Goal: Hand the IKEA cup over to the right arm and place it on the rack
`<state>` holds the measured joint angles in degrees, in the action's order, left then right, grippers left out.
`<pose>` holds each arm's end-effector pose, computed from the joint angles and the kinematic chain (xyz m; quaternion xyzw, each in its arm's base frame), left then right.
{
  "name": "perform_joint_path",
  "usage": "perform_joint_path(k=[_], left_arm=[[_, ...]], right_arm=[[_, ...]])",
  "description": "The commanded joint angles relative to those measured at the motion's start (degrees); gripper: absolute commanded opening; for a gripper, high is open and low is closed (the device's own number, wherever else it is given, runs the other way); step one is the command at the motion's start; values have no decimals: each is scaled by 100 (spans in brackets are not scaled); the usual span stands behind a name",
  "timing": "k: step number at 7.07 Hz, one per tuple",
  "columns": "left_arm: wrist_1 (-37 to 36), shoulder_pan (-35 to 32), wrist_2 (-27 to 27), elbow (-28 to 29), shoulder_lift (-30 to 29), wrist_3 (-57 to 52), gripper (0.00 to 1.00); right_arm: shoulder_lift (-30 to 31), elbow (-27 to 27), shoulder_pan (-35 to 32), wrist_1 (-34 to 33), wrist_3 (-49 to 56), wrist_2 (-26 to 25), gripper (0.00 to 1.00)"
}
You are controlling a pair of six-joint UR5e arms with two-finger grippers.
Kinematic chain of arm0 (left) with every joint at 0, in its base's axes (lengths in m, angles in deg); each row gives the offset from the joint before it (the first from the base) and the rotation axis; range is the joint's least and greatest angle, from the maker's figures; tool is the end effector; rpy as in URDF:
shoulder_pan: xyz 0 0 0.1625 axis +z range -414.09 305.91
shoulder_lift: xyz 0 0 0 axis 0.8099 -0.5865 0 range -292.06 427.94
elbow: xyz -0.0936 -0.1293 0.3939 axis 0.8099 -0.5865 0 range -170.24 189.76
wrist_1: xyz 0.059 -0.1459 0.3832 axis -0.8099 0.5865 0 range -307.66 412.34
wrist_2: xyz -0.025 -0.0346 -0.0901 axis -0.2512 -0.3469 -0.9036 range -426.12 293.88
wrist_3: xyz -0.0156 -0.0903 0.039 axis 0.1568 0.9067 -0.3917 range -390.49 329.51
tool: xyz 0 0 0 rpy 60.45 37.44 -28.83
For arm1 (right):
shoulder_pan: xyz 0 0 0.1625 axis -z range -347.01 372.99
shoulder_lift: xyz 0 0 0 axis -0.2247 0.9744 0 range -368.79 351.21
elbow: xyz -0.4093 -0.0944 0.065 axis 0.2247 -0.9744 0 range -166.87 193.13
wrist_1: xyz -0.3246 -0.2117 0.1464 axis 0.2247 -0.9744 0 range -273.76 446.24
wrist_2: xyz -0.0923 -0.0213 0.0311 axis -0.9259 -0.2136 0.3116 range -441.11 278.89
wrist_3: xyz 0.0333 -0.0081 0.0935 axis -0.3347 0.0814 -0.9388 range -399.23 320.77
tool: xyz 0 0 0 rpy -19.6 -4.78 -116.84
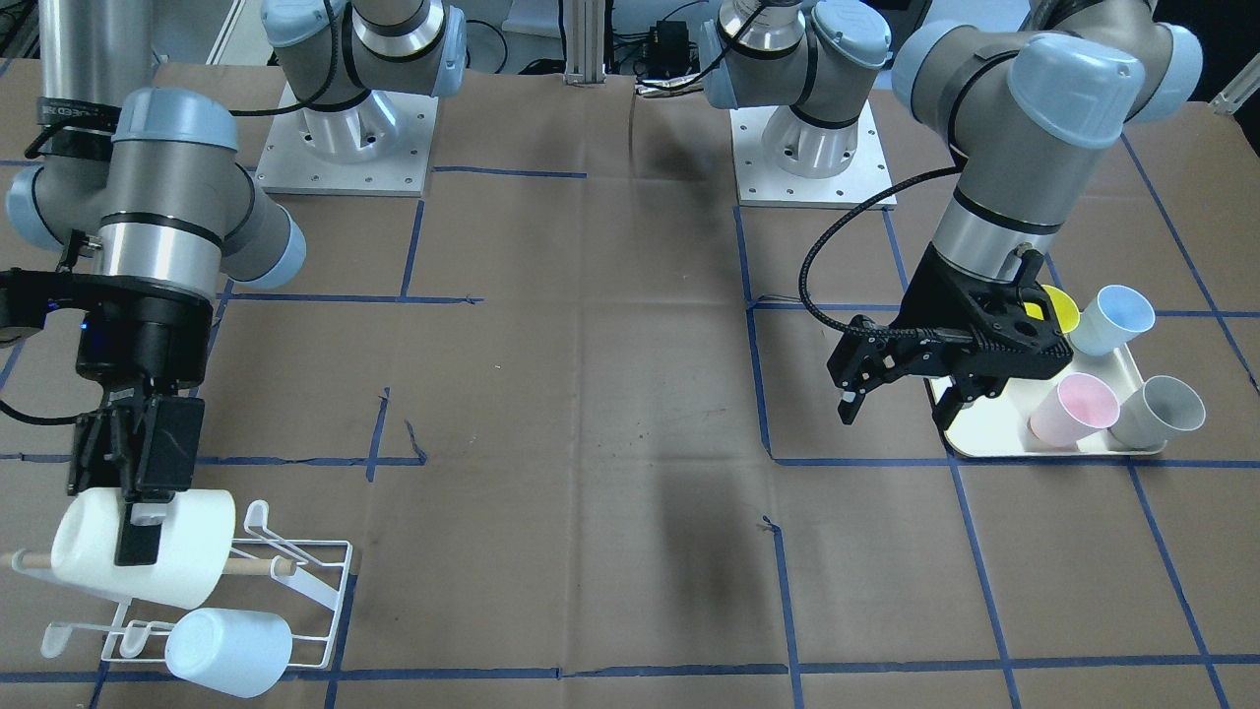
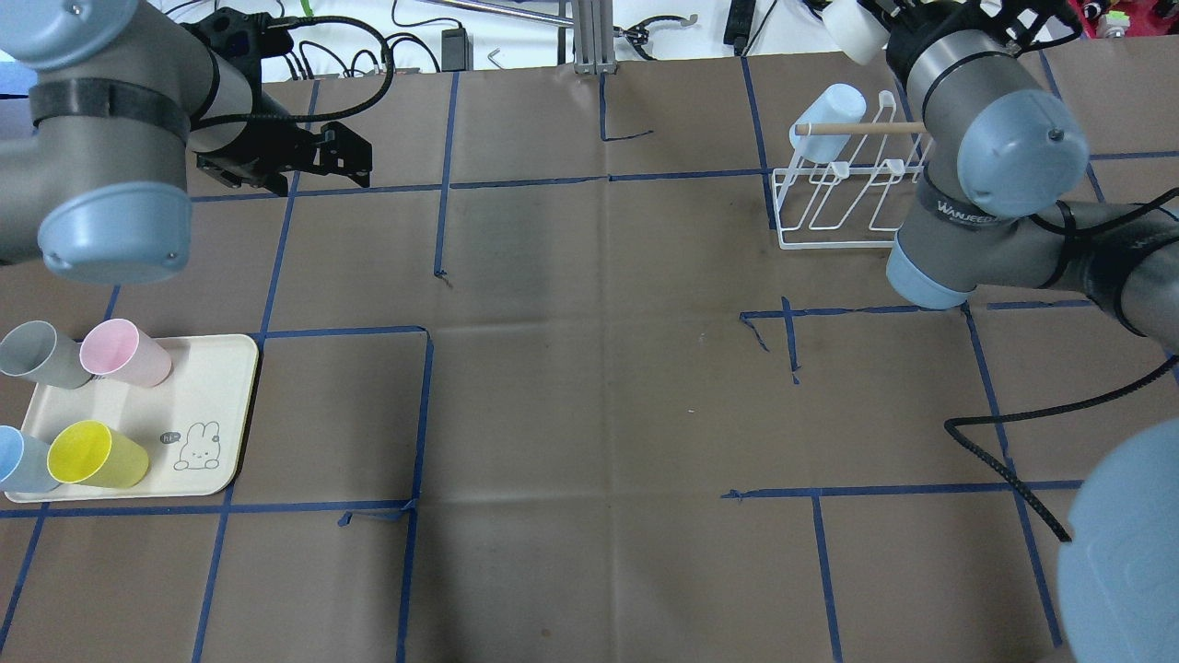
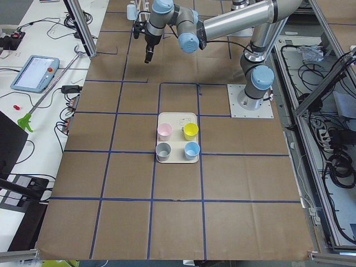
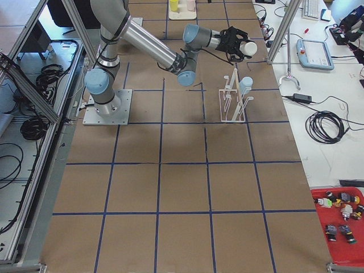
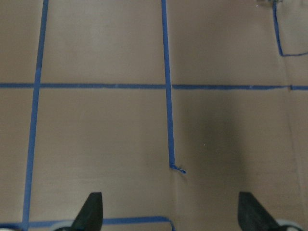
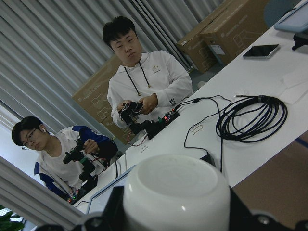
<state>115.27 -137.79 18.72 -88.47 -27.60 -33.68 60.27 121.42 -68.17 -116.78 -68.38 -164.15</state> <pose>-0.0821 -0.5542 0.4186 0.0217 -0.9920 0.1190 0.0350 0.0548 -0.5939 0.3796 0.2253 0.7667 -0.5813 0.1534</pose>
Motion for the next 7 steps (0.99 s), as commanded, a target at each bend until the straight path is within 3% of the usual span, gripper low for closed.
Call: perform_joint_path(k=[1,2,3,7], left_arm=[[2232,-85,164,1038,52,240,99],[2885,-85,182,1373,88,241,99],[3030,-102,339,1411,105,258,99],[2962,-199,349,1210,141,836,99]], right_arm=[[-251,-316,398,52,1476,-37,7],[-409,-474,582,52,1935,15,7],[-628,-624,731,52,2122,68,7],[-1052,-730,882,52,2704,68,6]])
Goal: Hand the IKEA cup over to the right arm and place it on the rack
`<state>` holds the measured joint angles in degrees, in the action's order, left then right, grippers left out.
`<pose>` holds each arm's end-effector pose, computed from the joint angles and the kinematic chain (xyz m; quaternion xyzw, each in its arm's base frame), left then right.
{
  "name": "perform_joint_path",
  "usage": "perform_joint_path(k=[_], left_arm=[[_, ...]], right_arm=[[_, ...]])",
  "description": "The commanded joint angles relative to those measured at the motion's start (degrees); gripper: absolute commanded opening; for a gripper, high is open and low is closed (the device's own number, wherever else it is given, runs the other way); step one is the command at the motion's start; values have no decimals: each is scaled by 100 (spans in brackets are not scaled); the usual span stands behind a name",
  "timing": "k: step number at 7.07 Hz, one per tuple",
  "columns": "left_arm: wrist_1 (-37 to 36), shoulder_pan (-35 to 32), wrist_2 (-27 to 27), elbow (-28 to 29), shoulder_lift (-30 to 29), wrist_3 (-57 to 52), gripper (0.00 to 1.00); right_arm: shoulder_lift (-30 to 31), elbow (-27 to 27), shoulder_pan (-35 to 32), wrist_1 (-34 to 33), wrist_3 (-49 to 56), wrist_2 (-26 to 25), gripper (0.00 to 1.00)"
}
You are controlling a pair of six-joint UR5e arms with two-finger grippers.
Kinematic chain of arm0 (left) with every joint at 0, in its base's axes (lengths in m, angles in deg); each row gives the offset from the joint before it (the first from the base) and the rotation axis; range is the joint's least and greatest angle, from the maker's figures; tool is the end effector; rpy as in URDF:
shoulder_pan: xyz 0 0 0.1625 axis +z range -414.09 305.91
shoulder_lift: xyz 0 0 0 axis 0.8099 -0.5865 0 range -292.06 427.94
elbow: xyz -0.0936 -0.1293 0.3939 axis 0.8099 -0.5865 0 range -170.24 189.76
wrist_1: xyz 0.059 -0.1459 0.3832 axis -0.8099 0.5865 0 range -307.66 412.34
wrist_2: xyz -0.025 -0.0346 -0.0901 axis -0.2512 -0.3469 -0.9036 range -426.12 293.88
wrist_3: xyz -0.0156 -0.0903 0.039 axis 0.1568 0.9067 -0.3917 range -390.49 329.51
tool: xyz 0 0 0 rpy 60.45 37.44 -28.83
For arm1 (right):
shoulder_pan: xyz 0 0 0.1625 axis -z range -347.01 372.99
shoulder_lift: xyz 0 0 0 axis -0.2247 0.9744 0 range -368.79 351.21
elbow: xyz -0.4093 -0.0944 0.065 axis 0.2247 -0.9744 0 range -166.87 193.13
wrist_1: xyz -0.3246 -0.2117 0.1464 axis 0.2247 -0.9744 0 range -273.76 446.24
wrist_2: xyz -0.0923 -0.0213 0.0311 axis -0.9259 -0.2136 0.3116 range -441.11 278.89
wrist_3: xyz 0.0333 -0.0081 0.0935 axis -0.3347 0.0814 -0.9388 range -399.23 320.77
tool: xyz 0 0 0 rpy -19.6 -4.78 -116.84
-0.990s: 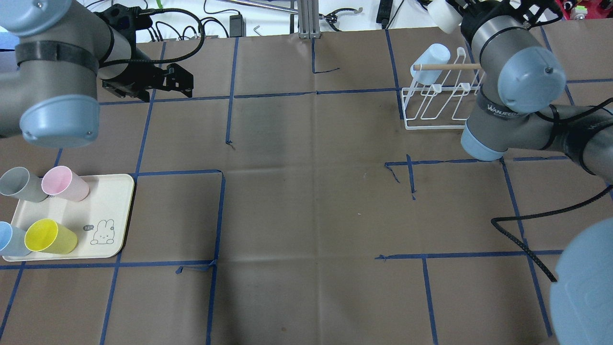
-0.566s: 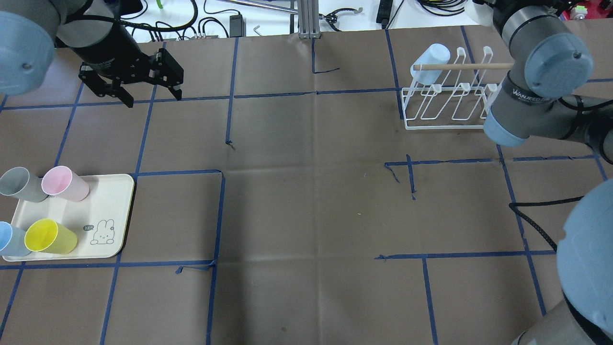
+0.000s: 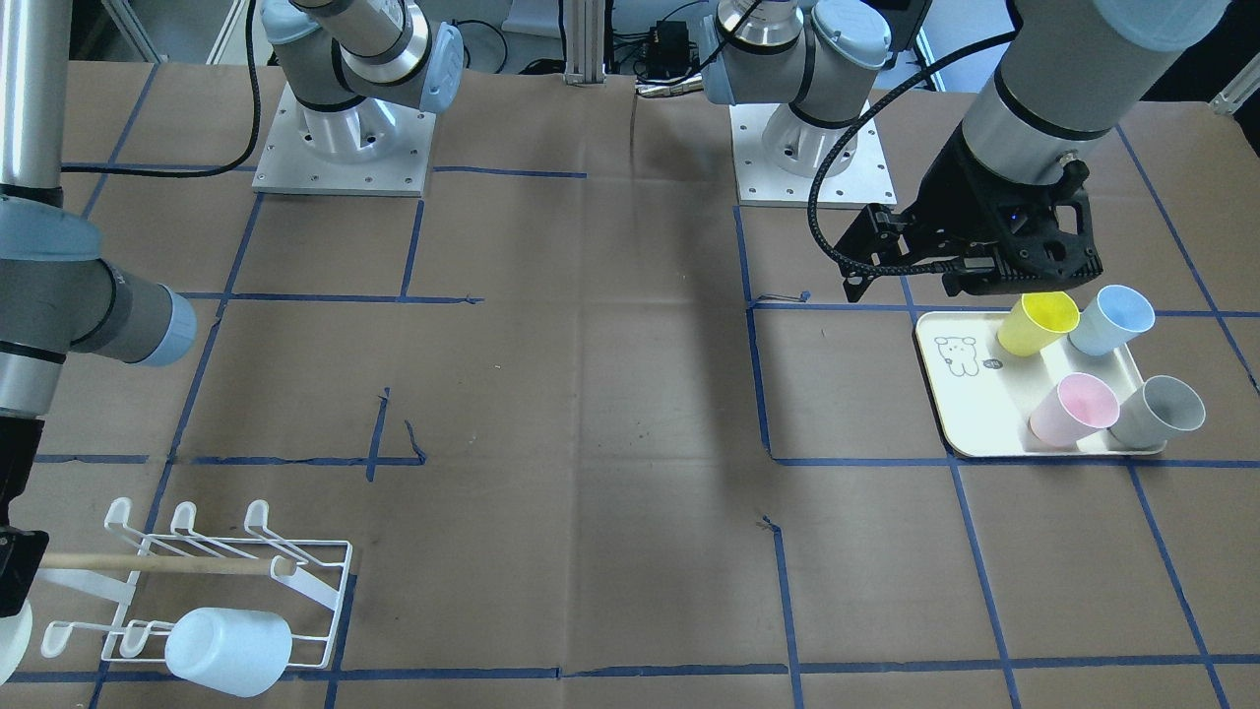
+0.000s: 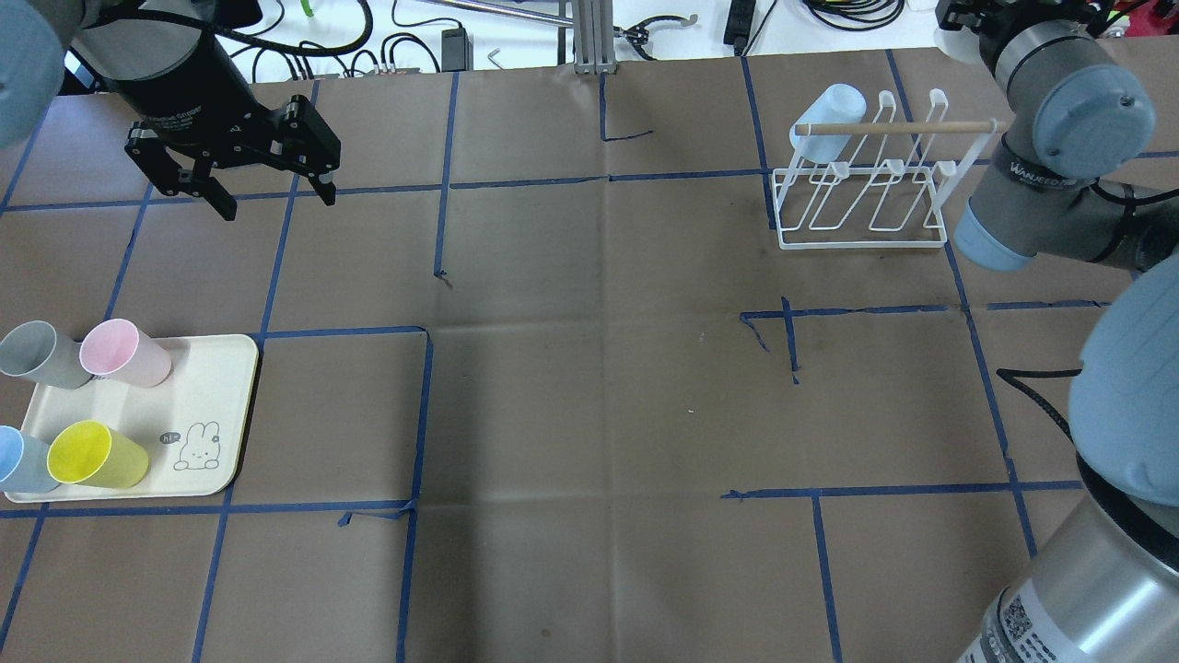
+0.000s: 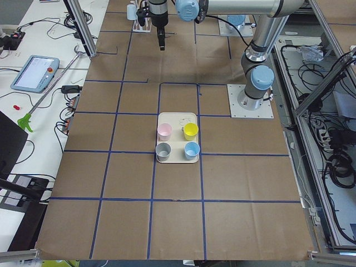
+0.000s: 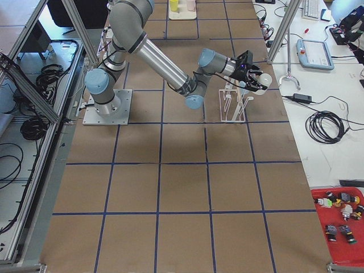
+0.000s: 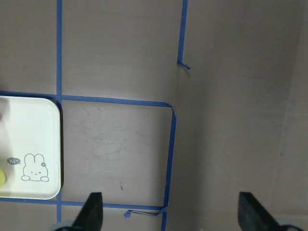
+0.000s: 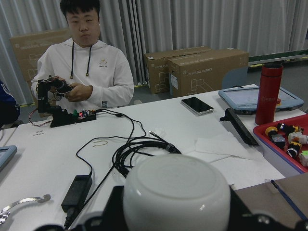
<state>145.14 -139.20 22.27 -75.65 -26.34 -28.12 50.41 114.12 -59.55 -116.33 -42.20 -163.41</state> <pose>-0.0915 -0.5289 0.4847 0.0636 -0.9976 -0.0214 0.0145 -0.0509 -0.6507 0.3279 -0.1060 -0.8074 0.5801 0.0186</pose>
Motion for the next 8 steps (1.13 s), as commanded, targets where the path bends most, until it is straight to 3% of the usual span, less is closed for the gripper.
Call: perform_joint_path(k=[1,4,6,7,8], left_arm=[[-34,-206,-6,-108,24,273,99],[-218,-278,2,-248,129,-417,99],[-918,-243,2,-712,357,-474,99],[-991,-217,29,-662,358,-474,99],[-948,-216,211,-601,323,-474,99]], right_arm=[[-171,34,20,7,95,-5,6],[-331,104,11,-46,104,-5,6],[-322,306,3,-55,104,-14,6],[-331,342,2,-29,95,-40,12],[-304,333,2,-11,69,-31,98]])
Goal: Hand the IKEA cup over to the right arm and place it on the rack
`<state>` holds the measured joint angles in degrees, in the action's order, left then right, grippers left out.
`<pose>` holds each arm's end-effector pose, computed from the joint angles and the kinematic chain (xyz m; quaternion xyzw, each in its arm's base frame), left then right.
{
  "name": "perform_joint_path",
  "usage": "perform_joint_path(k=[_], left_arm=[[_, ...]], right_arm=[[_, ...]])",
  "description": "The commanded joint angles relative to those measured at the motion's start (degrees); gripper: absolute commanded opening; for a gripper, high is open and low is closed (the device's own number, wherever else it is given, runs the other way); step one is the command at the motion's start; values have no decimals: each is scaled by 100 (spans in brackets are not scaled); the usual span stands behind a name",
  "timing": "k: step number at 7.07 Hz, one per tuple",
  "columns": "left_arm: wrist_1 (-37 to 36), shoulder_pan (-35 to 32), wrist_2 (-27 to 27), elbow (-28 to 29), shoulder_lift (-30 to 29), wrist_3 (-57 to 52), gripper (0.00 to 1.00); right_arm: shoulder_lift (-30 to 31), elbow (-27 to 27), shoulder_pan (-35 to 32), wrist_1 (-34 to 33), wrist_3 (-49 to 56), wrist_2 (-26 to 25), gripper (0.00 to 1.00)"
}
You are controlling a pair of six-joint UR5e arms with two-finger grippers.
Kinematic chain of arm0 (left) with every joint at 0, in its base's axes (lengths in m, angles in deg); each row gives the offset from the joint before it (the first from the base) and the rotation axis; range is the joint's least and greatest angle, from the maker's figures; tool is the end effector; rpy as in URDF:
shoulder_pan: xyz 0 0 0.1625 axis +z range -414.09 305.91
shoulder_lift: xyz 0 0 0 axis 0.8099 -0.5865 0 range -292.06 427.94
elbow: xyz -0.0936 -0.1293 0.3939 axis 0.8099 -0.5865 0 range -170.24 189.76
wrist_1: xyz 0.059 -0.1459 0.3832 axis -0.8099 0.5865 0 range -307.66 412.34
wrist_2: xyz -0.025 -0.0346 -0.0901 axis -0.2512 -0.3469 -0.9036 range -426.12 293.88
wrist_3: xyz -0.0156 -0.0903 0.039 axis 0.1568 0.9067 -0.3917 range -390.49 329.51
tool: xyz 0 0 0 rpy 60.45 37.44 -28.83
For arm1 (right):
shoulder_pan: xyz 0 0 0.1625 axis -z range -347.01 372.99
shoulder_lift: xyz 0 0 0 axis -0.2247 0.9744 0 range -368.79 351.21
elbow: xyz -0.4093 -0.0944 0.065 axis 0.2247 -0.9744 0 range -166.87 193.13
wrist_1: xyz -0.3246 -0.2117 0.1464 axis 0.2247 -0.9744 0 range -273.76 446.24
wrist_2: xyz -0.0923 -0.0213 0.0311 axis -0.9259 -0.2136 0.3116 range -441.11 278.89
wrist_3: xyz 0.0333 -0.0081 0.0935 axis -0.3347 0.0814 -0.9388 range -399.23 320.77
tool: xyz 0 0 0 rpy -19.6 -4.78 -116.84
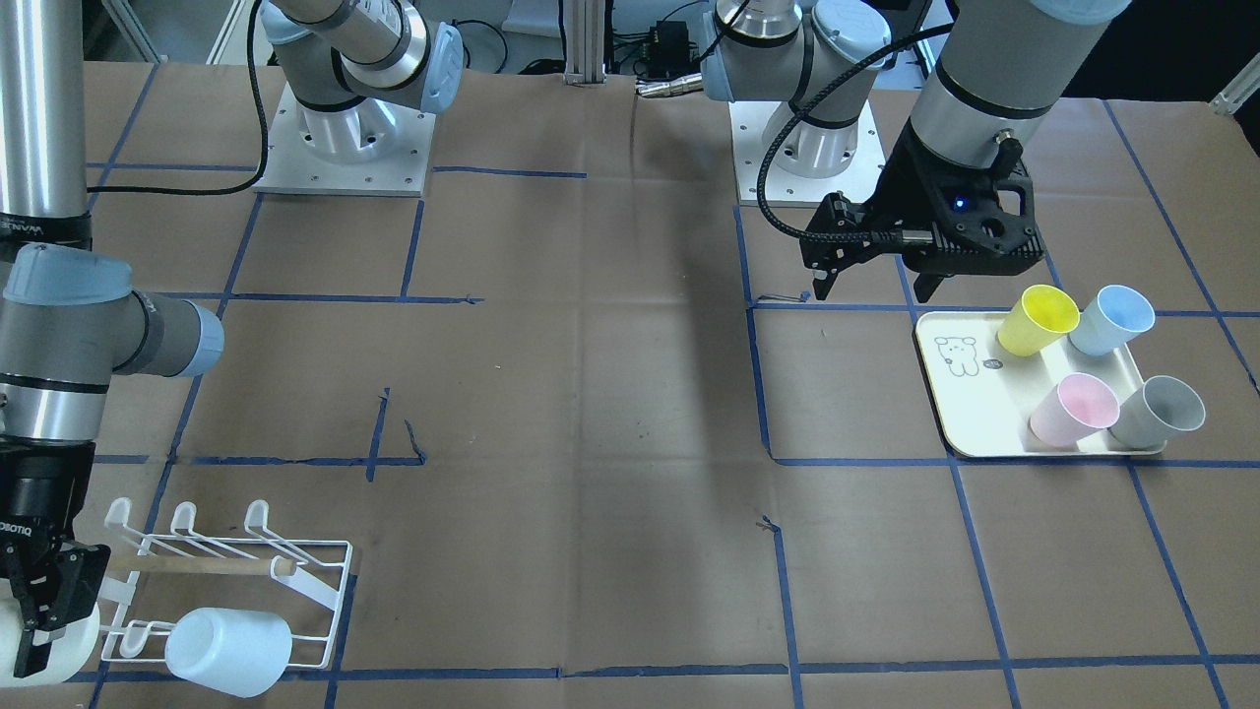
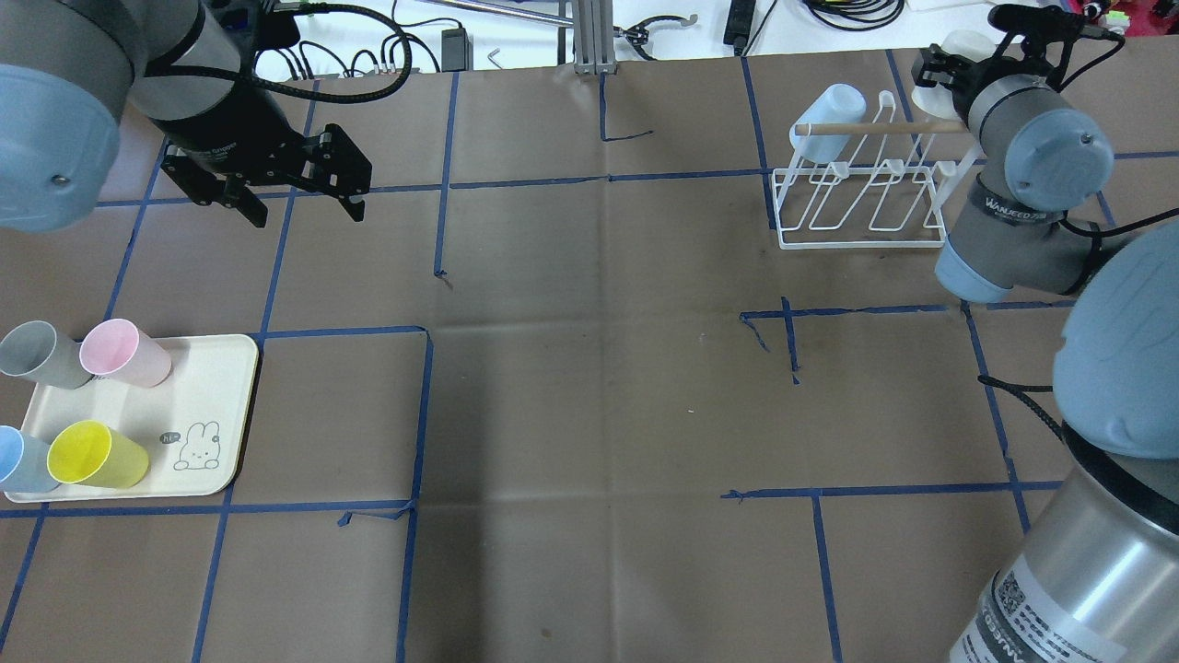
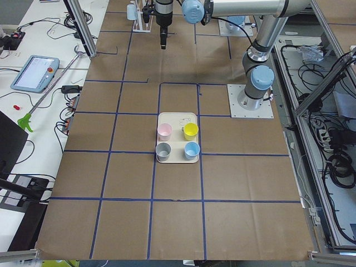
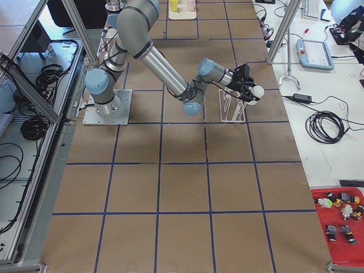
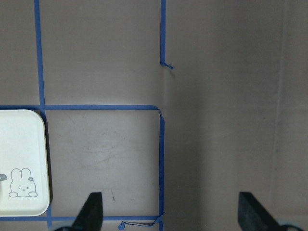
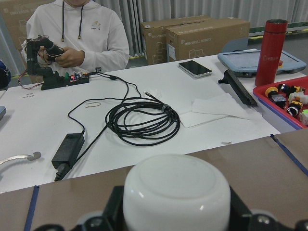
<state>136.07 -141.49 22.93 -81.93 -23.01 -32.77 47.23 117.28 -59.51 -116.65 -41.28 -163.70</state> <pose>-0.1121 -0.5103 0.4764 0.0025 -0.9995 0.0320 0.0069 -0.0504 -0.6459 0.2710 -0.1090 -0.8364 0.5368 0.0178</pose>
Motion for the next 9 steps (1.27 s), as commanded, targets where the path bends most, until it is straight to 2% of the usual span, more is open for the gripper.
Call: perform_joint_path(k=[1,4,6,7,9], left_arm=[[-32,21,356,28,-19,0,99],[-23,56,288,28,-10,70,99],[-6,39,122,19,7,175,99],[3,30,95,19,16,219,99],[12,30,94,10,25,237,99]], right_arm=[[14,17,-1,39,-6,-55,100],[110,0,-10,126,-67,-55,100],[529,0,-54,206,-84,-47,100],[819,9,-106,545,-85,-29,100],[1592,-9,-247,2122,-93,-20,100]])
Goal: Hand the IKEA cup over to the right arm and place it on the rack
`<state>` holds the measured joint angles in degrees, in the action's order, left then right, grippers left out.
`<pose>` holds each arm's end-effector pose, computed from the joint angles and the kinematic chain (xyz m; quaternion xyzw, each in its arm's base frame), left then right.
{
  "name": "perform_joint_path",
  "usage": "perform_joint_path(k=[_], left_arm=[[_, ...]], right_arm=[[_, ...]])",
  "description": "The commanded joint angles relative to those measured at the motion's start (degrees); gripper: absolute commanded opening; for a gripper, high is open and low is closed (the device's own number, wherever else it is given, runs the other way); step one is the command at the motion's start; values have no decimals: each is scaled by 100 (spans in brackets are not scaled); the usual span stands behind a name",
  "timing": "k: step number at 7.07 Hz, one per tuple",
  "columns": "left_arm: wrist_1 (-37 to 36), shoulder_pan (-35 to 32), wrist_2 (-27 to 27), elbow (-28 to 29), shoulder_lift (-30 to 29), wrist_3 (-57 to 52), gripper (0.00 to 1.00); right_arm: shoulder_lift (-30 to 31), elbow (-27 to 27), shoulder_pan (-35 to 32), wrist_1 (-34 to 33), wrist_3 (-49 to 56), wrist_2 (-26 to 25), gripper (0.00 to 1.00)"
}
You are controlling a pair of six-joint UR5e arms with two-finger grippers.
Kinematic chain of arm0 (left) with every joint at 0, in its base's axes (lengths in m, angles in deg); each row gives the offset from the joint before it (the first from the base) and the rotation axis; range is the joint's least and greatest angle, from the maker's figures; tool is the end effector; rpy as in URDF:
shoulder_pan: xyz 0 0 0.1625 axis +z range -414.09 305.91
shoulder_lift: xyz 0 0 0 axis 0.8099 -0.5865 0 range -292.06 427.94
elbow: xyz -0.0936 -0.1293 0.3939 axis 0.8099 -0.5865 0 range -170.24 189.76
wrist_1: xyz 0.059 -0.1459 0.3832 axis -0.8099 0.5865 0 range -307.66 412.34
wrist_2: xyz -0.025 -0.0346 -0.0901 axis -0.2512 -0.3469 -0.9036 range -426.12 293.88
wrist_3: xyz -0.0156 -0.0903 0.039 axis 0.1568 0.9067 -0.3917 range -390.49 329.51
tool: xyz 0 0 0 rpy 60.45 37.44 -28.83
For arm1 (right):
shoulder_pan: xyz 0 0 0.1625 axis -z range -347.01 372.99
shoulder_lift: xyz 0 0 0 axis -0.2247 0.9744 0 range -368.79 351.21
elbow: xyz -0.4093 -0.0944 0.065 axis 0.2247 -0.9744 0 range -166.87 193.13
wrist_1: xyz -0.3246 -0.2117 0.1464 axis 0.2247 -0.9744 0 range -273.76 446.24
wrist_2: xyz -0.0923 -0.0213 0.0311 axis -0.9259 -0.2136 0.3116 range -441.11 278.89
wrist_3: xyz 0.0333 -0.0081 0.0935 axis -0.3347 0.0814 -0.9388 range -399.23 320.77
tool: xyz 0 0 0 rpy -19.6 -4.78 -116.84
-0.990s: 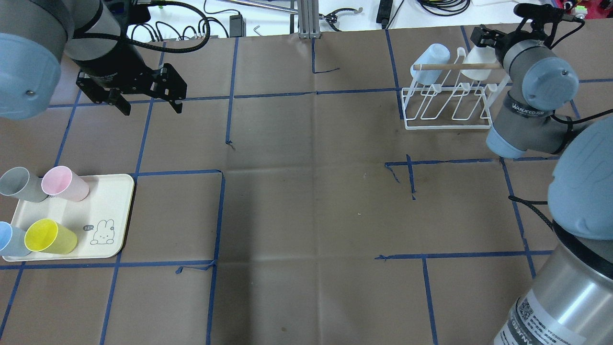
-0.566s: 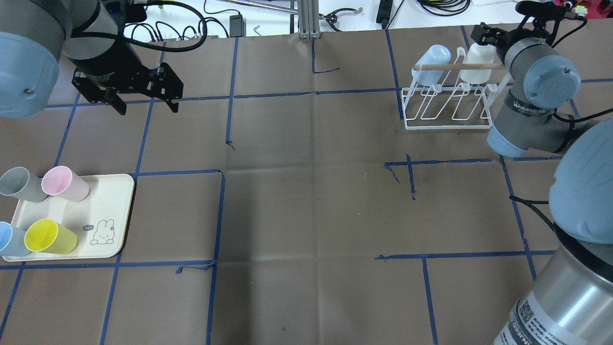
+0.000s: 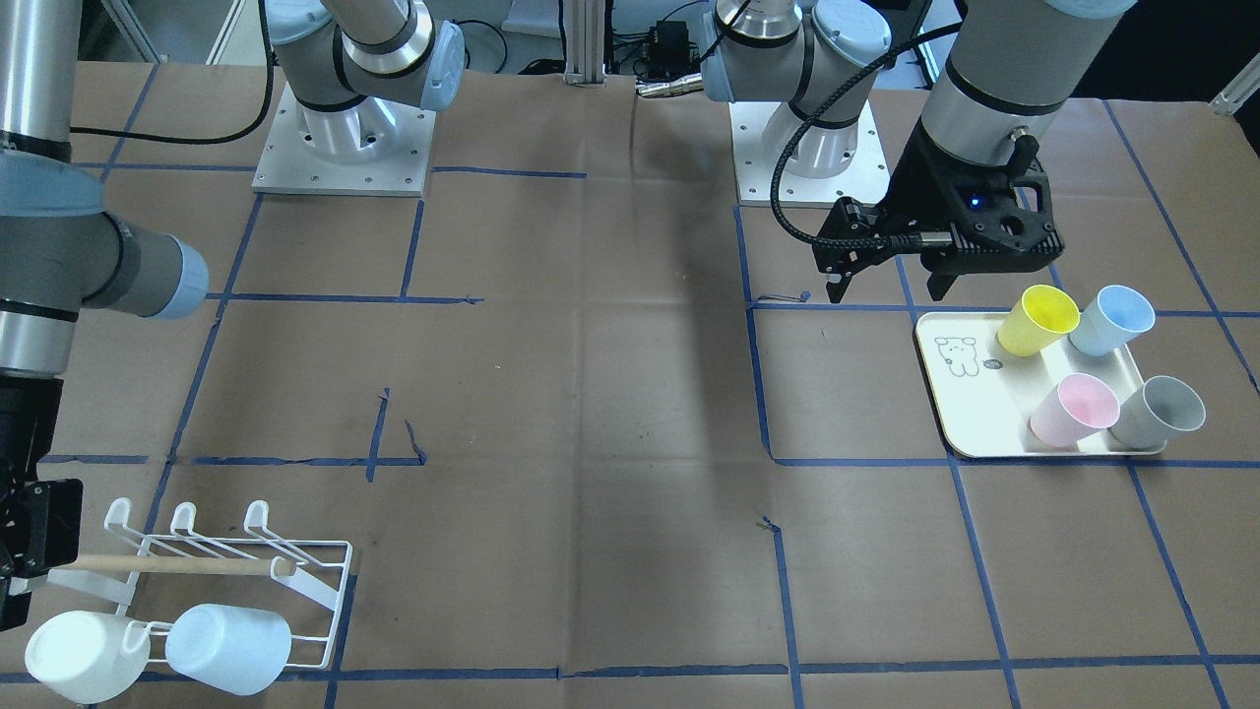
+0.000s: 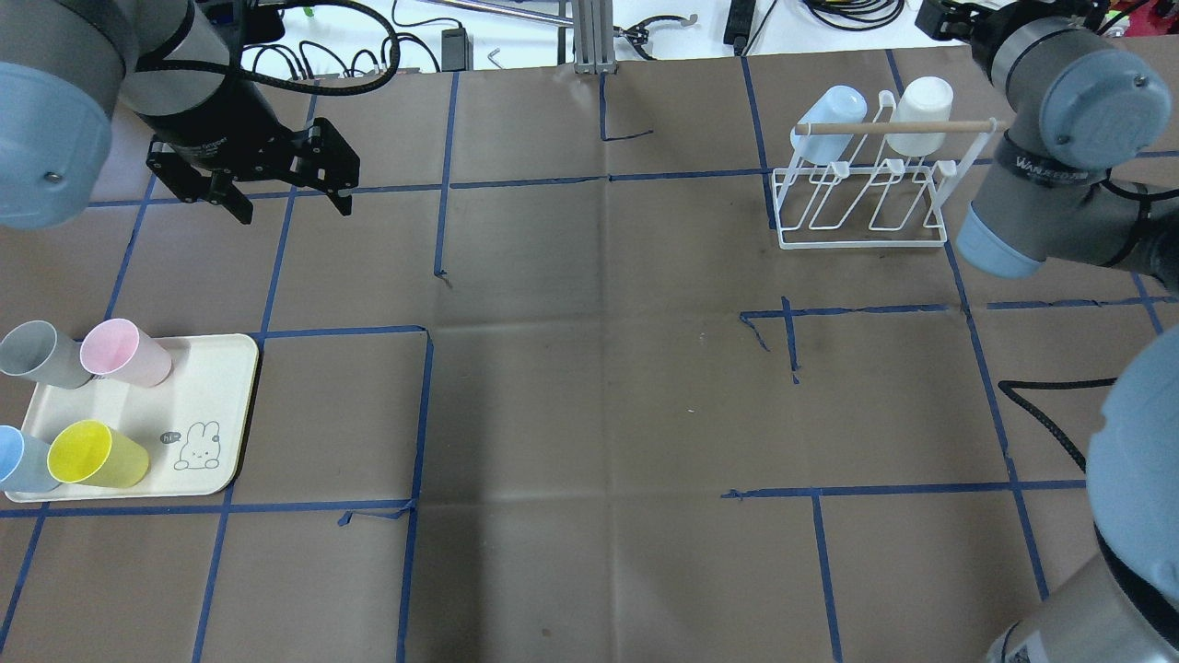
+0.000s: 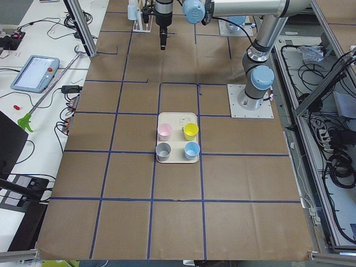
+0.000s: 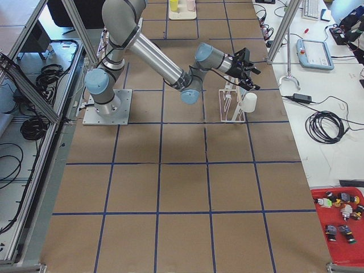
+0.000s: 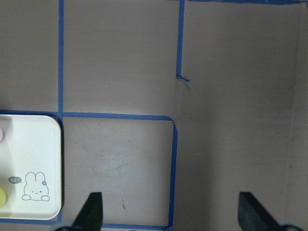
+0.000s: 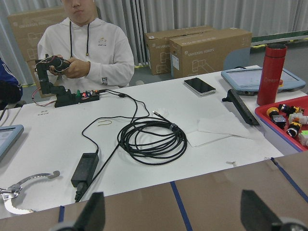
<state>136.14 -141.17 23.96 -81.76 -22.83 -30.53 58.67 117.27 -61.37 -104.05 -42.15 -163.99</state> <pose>-0.1075 -0.5100 0.4793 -0.0252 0.9991 -0.0341 0.0016 -0.0242 -0.6269 0.3662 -0.1045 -0.8424 0.5286 0.0059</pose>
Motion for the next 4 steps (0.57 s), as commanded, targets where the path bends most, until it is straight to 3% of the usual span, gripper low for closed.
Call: perform_joint_path(k=[1,4], left_arm=[[5,-10,-8,-6,-2,13,99],[5,-10,-8,-6,7,13,99]], right_arm=[[844,-17,-113,1949,-7,9,100],[1427,-52,-456,3818,63,-43,100]])
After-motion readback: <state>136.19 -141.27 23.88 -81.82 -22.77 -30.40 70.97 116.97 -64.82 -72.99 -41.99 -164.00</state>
